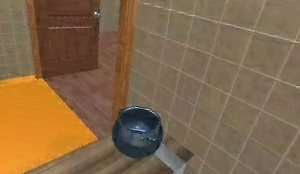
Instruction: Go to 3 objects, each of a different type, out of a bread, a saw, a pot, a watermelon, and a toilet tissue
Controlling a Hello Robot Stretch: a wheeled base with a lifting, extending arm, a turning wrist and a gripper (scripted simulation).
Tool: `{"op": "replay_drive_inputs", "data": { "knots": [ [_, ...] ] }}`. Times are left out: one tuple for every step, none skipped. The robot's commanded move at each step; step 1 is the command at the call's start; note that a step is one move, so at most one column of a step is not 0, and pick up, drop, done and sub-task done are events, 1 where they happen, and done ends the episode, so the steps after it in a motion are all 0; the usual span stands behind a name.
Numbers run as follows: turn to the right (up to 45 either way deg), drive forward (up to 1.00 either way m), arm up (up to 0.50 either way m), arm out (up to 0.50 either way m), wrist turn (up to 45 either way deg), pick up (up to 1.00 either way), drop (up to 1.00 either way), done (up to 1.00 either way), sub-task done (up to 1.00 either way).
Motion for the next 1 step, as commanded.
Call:
{"op": "replay_drive_inputs", "data": {
  "knots": [
    [0.0,0.00,0.00,0.00,0.0,0.00,0.00,1.00,0.00]
  ]
}}
